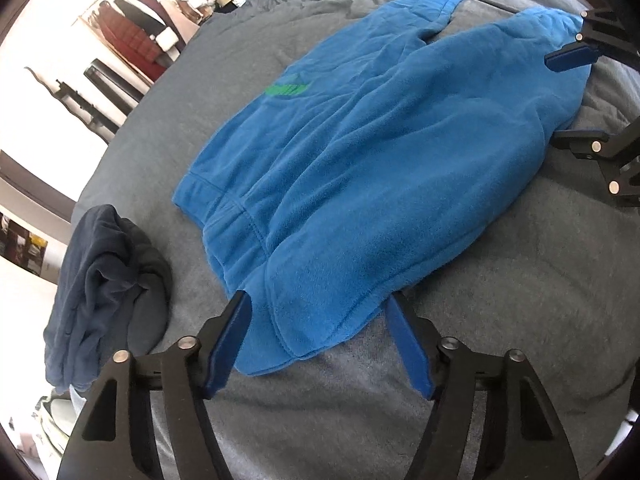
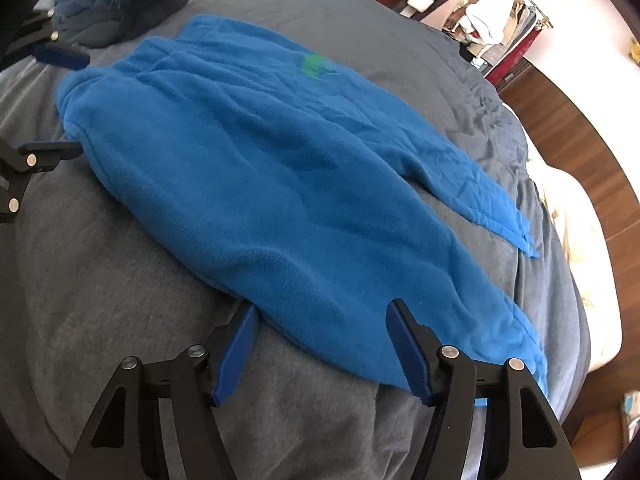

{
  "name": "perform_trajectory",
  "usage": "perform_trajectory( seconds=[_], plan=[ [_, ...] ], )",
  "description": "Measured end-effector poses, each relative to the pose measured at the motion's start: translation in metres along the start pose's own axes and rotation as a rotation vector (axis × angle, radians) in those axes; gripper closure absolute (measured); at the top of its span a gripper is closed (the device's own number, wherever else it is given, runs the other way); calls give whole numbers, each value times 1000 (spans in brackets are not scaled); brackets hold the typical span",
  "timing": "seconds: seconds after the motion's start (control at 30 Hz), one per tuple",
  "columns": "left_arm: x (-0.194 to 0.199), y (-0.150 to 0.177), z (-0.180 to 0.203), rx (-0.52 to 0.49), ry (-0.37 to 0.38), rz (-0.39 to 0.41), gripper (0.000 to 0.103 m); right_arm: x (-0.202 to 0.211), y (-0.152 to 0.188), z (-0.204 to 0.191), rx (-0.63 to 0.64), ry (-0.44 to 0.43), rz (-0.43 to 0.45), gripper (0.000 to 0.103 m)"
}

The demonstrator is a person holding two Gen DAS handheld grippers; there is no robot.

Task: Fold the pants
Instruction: 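Move both tools to the waistband of the blue sweatpants and grasp it, then lift the waistband with both grippers and fold it over toward the leg cuffs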

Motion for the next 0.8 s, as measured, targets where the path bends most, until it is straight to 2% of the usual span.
perform_trajectory(
  seconds=[0.07, 0.13, 0.2, 0.23, 0.27, 0.33, 0.53, 0.63, 0.67, 0.8],
  plan=[
    [0, 1, 0, 1, 35, -10, 54, 0, -3, 4, -15, -11, 0, 39],
    [-1, 2, 1, -17, 32, -12, 60, 0, -4, 6, -30, -43, 4, 58],
    [1, 2, 1, -43, 43, 1, 65, -2, -5, 3, -31, -62, -10, 71],
    [2, 2, 1, -54, 50, 5, 71, -2, -4, 1, -24, -67, -22, 77],
    [4, 2, 0, -66, 71, 10, 79, -2, -4, -1, -14, -67, -34, 79],
    [7, 1, -2, -68, 101, 4, 85, 4, -5, -3, -3, -50, -40, 86],
    [7, -5, -14, 31, 165, -71, 92, 26, -12, 4, -46, -55, -33, 92],
    [10, -8, -18, 75, 162, -96, 95, 34, -17, 10, -41, -79, -20, 93],
    [11, -10, -19, 85, 158, -101, 101, 36, -20, 13, -32, -88, -13, 93],
    [17, -17, -29, 123, 130, -122, 101, 45, -34, 28, -28, -121, 2, 94]
  ],
)
Point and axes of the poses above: each gripper's, at about its wrist camera, not at the fingertips, and x roughly against the way its jaws point, z to its right, y to its underside, the point moved 5 cm from there along -x, roughly the way its jaws point, and after that the axes turned 9 degrees about -y, right-handed, at the moved point
